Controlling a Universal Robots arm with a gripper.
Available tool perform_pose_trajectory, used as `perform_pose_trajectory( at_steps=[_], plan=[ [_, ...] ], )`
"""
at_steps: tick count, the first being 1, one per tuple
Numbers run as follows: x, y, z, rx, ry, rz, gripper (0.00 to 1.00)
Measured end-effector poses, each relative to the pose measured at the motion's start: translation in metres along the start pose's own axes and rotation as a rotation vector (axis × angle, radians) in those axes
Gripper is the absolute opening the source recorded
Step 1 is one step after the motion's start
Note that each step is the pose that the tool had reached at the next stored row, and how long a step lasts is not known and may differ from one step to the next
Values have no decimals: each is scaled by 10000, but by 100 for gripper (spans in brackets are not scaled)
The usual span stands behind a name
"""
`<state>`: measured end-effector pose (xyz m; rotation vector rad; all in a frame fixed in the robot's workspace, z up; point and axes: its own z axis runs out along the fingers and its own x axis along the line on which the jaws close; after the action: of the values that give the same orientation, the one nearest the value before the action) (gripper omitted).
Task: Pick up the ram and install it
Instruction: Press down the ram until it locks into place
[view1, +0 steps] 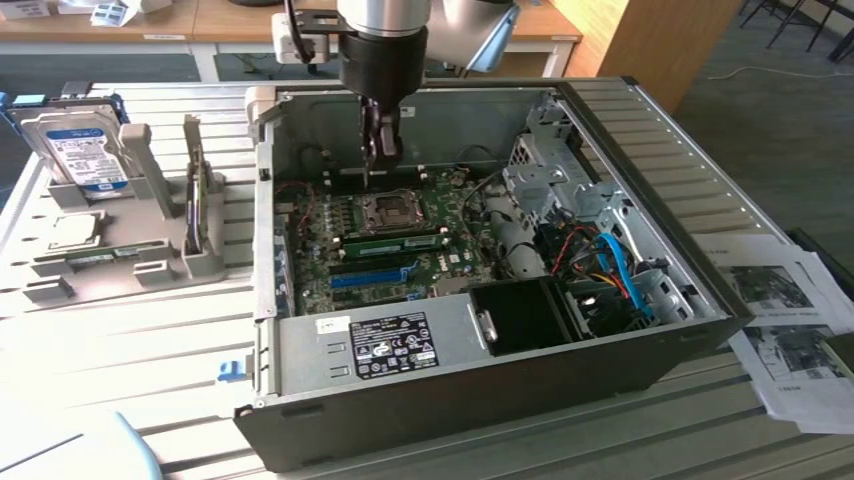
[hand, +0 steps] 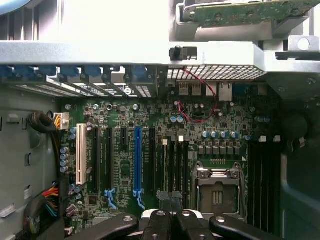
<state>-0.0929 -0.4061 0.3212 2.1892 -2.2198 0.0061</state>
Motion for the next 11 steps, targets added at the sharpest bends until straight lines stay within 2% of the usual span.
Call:
perform_pose_trajectory(
  at_steps=[6, 11],
  plan=[
    [-1, -84, -1, 0, 1, 1, 9],
    [-2, -122, -2, 0, 0, 1, 9]
  ],
)
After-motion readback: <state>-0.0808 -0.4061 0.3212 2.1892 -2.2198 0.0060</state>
